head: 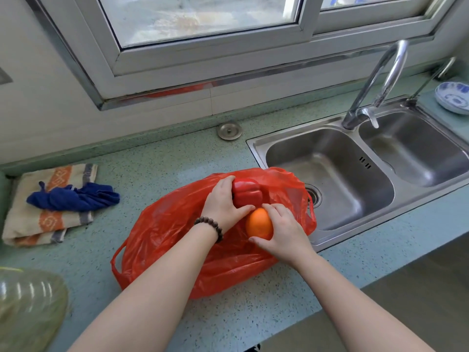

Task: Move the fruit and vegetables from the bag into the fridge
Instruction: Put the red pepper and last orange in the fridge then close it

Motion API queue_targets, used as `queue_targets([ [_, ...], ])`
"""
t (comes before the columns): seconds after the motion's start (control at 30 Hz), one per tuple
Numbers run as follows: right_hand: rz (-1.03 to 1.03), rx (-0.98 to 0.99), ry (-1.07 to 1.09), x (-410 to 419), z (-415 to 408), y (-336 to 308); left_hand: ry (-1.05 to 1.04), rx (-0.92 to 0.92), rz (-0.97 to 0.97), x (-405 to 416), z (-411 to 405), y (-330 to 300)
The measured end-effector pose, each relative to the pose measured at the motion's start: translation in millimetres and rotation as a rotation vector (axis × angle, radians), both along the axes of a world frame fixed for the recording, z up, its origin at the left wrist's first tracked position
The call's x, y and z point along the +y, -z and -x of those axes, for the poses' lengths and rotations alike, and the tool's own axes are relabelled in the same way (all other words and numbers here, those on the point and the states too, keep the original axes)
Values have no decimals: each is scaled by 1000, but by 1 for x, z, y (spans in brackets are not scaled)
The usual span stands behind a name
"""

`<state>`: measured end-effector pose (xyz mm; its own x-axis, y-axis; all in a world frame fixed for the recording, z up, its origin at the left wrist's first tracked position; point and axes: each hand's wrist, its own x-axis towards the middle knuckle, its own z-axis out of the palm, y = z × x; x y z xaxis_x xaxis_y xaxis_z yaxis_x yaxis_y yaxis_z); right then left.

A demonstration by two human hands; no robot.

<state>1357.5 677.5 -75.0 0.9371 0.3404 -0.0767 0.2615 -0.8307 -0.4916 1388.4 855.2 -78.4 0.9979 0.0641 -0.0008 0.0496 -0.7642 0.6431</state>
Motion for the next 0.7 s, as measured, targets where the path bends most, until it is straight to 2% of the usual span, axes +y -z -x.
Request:
queue_targets([
  [0.3, -165, -139, 119, 6, 15, -54, -148, -156, 64, 24, 53, -54],
  [0.5, -204, -203, 291, -12, 40, -80, 1, -194, 64, 7, 65, -74],
  [0.7, -177, -232, 559, -71, 99, -88, 235, -190, 89, -55, 82, -78],
])
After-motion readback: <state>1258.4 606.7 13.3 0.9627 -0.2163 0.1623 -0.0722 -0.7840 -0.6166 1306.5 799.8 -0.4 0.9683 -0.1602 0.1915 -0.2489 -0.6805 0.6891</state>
